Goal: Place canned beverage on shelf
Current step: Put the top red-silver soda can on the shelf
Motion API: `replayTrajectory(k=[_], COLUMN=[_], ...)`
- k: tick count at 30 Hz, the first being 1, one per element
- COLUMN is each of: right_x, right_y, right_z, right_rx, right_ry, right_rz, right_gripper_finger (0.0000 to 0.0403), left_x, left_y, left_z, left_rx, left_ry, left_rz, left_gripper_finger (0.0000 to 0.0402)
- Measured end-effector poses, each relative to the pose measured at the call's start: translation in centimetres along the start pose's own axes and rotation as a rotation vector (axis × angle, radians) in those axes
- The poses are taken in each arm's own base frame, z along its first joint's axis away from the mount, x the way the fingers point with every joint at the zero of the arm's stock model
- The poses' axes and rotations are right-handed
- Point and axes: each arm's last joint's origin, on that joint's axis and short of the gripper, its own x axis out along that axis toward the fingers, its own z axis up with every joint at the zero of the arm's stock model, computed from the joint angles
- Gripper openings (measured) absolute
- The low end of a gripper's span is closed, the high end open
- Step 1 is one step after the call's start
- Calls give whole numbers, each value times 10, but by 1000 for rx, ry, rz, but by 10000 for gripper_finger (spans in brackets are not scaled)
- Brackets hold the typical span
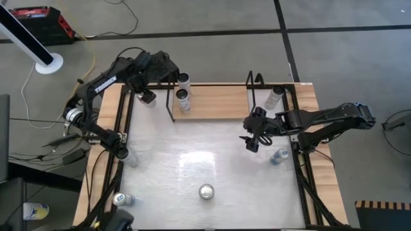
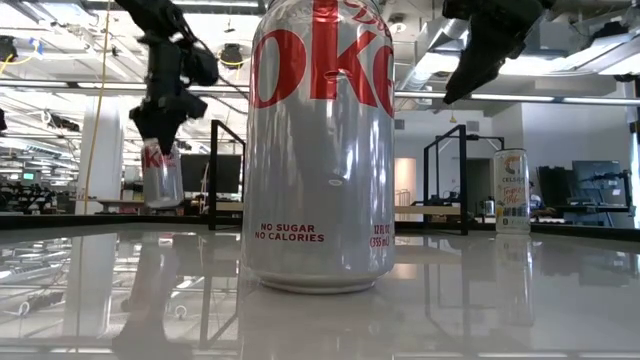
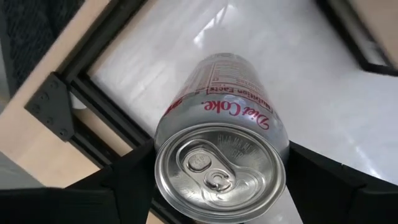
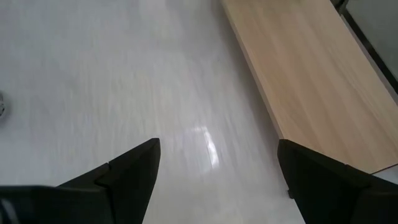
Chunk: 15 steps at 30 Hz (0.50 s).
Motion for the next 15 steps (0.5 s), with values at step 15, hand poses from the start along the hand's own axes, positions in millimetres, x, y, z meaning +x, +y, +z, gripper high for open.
replayTrajectory(k=[15], right_x=[0], right_y=[1], right_z=[6], right_rx=[15], right_ry=[-56], right_rz=[12], right_gripper_finger=[347], left_x=[-83], left_y=[-84], left_z=[-73], left_rx=[129], left_ry=[-118], left_rz=[-153], left_gripper_finger=[284])
